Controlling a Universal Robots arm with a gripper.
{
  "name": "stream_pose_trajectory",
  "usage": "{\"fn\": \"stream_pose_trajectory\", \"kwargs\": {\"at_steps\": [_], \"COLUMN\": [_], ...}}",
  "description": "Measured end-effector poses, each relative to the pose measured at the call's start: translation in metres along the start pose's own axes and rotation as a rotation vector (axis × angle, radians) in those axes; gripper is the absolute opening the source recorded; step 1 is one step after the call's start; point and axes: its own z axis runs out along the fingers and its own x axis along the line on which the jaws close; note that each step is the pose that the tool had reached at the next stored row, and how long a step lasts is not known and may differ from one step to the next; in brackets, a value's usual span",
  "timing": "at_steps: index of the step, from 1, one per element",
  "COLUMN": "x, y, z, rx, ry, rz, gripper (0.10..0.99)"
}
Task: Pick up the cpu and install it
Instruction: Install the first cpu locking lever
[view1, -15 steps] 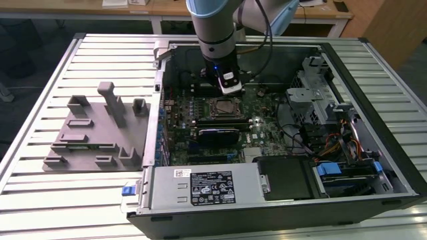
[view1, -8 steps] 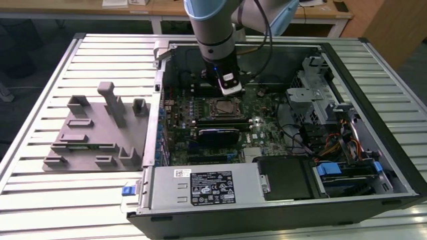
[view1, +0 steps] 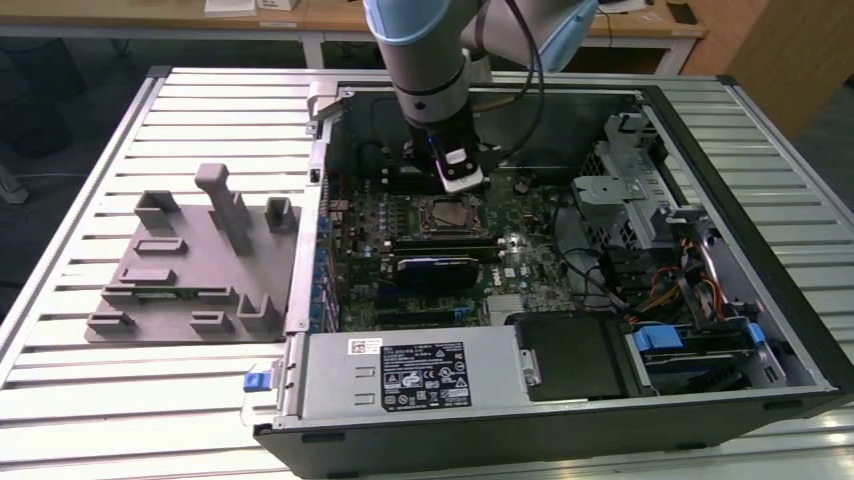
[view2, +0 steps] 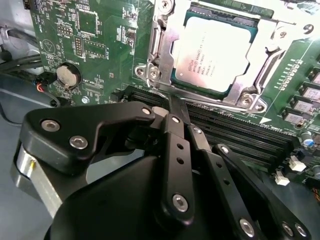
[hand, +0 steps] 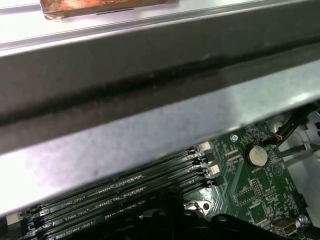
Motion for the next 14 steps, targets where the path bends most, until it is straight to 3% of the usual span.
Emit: {"fn": "stream_pose_trajectory", "kwargs": {"at_steps": [7, 14], "x": [0.0001, -0.0002], "y": [-0.0018, -0.0036], "z": [0.0016, 0.0027], "rx": [-0.002, -0.002], "ry": [-0.0057, -0.0060], "rz": [-0.001, -0.001], "gripper": [0.106, 0.106]}}
